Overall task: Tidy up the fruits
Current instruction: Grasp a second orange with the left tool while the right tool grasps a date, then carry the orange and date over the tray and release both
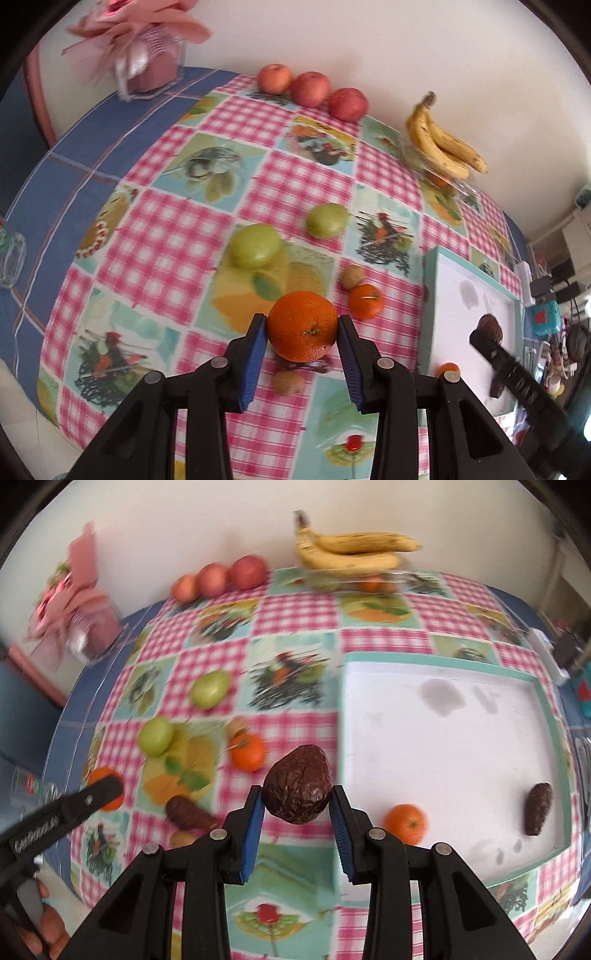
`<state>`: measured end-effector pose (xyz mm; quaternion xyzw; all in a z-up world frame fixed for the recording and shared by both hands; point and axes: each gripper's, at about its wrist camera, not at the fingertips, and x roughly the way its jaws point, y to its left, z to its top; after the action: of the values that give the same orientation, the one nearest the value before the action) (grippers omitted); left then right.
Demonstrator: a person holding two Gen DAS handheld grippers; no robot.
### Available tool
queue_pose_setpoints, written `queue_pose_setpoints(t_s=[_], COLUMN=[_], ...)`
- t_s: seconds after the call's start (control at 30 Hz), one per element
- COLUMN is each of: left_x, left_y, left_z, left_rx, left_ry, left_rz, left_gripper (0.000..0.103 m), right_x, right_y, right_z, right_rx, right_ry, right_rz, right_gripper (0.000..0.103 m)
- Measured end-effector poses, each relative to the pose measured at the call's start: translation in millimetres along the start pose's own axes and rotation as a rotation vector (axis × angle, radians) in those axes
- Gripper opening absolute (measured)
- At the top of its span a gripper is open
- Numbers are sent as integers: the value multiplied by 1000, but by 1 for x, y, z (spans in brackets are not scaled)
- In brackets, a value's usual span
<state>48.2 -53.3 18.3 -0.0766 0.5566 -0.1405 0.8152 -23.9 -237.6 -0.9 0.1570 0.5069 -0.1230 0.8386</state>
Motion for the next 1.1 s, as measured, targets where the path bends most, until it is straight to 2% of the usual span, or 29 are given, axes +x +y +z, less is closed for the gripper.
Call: queue_pose_setpoints(t_s=[0.17,0.3,0.47,0.8,1.1], left_x=[12,23,38,73,101], left_y=[-35,-67,-111,-179,-206], left_z=[2,2,6,8,3], left_rx=[63,112,199,332,392], left_ry=[23,56,67,81,95], left_rz=[-25,-74,-89,-102,-96], left_gripper=[41,41,41,41,41], right_x=[-6,-9,-6,-2,2], right_y=[-41,-75,-112,-150,-187], right_z=[15,25,33,51,58], right_rx=[114,192,279,331,385], right_ry=[-28,-48,-38,-47,-45], right_rz=[-28,-66,-93,-136,-181], right_gripper=[37,37,37,37,37])
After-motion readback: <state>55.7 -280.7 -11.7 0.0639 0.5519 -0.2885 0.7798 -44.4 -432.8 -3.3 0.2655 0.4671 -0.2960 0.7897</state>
